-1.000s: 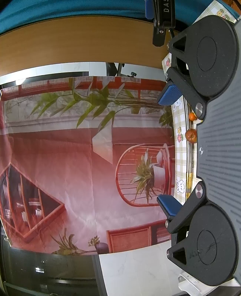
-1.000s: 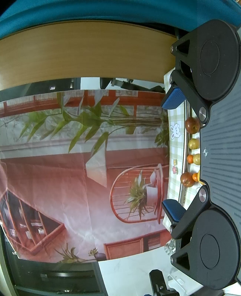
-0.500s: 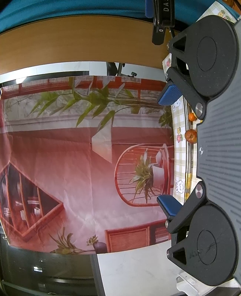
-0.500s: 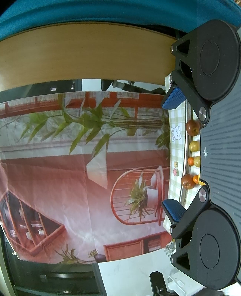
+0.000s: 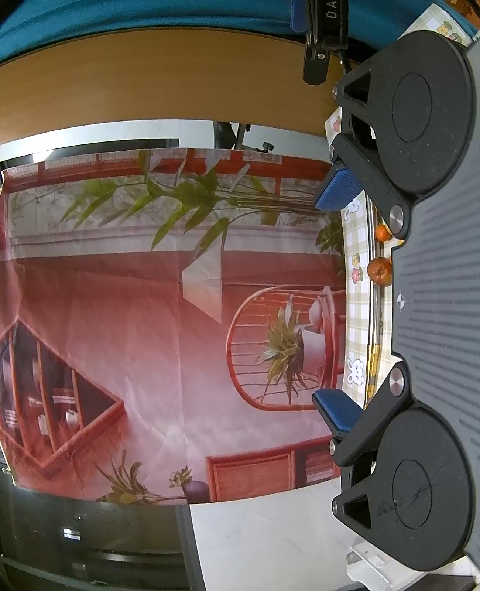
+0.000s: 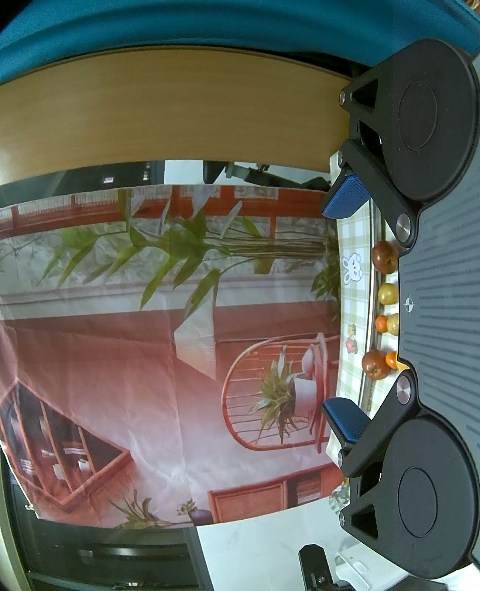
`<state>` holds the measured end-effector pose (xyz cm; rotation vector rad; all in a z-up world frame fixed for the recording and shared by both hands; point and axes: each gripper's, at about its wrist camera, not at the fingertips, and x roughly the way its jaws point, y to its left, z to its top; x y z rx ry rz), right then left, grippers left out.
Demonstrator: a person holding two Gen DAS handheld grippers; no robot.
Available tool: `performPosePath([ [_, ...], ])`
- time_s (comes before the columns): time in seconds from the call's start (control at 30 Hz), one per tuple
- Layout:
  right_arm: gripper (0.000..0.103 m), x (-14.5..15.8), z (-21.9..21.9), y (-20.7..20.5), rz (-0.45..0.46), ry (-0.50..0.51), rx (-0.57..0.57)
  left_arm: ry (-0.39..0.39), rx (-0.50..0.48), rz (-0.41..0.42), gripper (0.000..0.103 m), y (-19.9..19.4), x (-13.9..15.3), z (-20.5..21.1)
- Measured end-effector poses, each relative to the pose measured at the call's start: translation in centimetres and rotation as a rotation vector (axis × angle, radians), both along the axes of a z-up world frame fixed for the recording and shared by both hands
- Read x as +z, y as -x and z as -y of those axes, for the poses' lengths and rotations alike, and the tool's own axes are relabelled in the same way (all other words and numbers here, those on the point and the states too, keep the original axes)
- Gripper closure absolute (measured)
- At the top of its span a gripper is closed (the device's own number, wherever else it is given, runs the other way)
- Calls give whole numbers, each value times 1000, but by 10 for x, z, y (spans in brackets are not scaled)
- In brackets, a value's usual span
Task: Organize fruits
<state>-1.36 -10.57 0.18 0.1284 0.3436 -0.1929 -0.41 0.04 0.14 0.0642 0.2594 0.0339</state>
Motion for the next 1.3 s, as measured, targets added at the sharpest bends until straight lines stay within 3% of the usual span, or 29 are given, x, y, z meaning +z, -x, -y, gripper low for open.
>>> performPosePath([
  [1.0, 0, -2, 0, 0, 1, 1, -3, 6, 20, -3, 0, 0, -1, 0],
  [1.17, 0, -1, 5, 0, 5, -7, 10, 45, 5, 3, 0, 0, -1, -5],
  [1.3, 0, -11, 12, -12, -22, -12, 23, 51, 47, -8, 0, -7, -5, -13],
])
